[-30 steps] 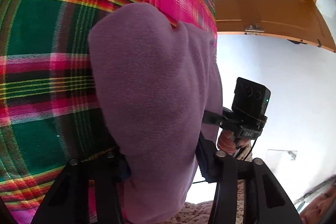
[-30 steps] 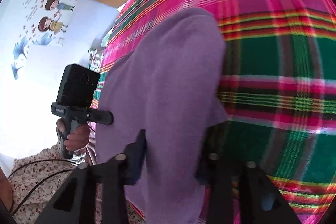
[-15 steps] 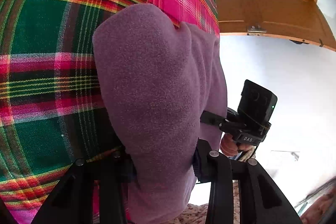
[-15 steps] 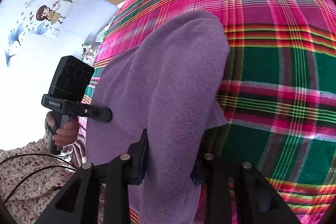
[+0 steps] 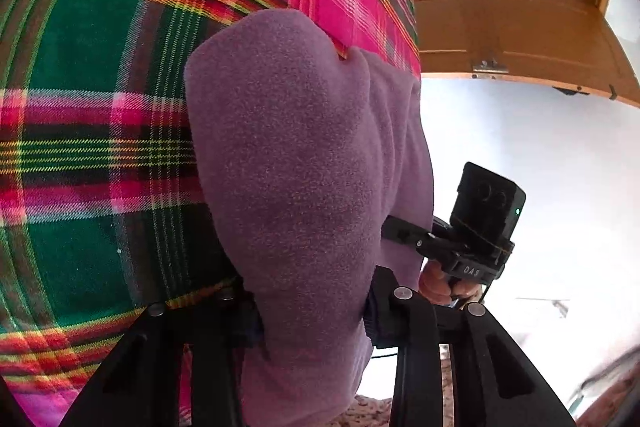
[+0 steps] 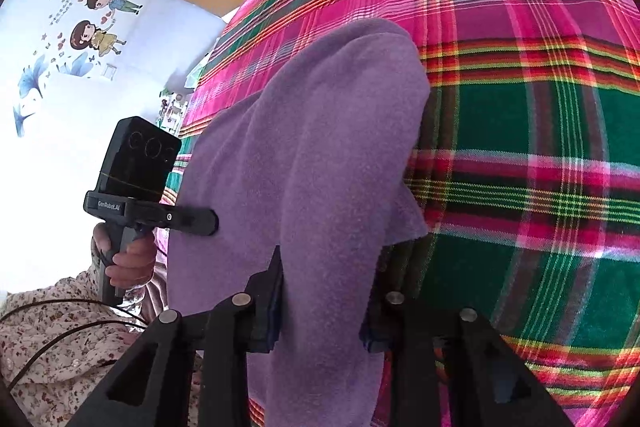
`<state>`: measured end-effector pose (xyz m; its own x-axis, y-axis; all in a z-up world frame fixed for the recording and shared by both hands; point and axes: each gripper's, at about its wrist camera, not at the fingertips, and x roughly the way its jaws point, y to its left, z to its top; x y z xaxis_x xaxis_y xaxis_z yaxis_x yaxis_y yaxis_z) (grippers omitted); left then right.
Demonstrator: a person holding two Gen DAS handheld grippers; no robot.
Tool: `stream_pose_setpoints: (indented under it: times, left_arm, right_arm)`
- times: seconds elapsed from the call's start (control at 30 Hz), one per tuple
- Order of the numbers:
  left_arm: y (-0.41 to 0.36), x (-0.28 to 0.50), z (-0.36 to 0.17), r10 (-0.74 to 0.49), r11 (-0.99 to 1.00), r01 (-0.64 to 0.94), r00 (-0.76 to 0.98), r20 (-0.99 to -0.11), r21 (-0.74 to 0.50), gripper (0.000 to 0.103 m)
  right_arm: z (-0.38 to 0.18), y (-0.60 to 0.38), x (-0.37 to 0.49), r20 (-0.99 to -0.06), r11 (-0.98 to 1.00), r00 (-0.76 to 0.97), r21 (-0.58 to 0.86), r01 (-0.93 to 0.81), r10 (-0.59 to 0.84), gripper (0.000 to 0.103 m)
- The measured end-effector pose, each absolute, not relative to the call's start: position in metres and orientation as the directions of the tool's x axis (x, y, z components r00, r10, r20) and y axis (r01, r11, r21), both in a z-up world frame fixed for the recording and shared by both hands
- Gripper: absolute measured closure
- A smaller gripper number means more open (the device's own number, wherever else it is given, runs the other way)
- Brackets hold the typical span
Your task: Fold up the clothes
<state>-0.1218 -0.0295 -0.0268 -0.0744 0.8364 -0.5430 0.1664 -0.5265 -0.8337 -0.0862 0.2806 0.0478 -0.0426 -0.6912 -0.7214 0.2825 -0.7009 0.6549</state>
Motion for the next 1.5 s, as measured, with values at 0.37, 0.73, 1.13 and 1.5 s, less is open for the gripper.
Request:
stream_pose_setpoints:
  times: [0.37, 0.73, 1.13, 1.5]
  left_arm:
    - [-0.026, -0.144, -0.029, 0.840, -0.517, 0.163, -0.093, -0.535, -0.840, 0.066]
    - [-0.023, -0.175, -0.029, 0.834, -0.523, 0.168, -0.104, -0.542, -0.836, 0.066]
    - [-0.042, -0.230, -0.016, 0.840, -0.518, 0.108, -0.124, -0.528, -0.849, 0.066]
    - [-0.102, -0.174, -0.021, 0.827, -0.520, 0.109, -0.182, -0.531, -0.847, 0.066]
  right_arm:
    - [0.048, 0.279, -0.079, -0.718, -0.715, -0.106, 0.647, 0.264, -0.688, 0.074]
    - [0.054, 0.272, -0.070, -0.739, -0.757, -0.180, 0.605, 0.247, -0.649, 0.074]
    - [0.072, 0.254, -0.065, -0.748, -0.781, -0.232, 0.569, 0.256, -0.621, 0.075]
    - [0.080, 0.196, -0.088, -0.732, -0.757, -0.217, 0.576, 0.307, -0.645, 0.075]
